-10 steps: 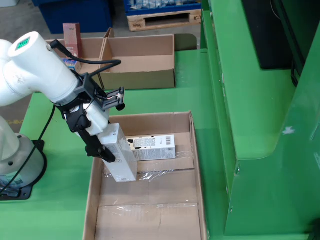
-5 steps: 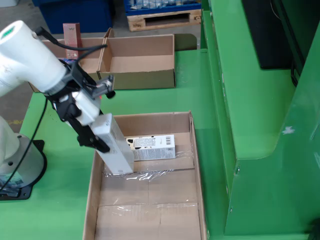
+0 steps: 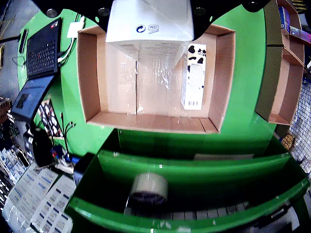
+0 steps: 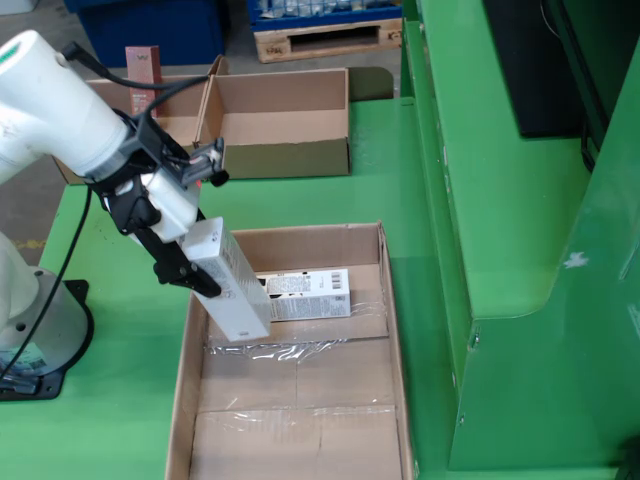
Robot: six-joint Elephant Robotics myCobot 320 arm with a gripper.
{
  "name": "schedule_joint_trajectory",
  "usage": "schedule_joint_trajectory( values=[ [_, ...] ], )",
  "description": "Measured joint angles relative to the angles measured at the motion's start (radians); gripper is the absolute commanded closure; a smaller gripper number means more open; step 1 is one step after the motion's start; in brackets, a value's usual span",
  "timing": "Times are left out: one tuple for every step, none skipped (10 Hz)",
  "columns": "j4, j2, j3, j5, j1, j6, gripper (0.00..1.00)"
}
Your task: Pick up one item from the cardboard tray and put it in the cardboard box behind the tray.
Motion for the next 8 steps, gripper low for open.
schedule_joint_trajectory(
  values=[
    [-0.008,-0.021,0.061,0.003,-0.008,-0.009,1.00],
    [-0.014,-0.028,0.087,0.005,-0.008,-0.014,1.00],
    [-0.031,-0.034,0.121,0.005,-0.008,-0.015,1.00],
    [-0.043,-0.038,0.161,-0.006,-0.002,-0.015,1.00],
    [-0.051,-0.045,0.170,-0.006,-0.002,-0.023,1.00],
    [-0.073,-0.072,0.207,-0.002,-0.002,-0.028,1.00],
    [-0.086,-0.074,0.250,0.000,0.003,-0.031,1.00],
    [-0.097,-0.074,0.275,-0.003,0.011,-0.032,1.00]
  ],
)
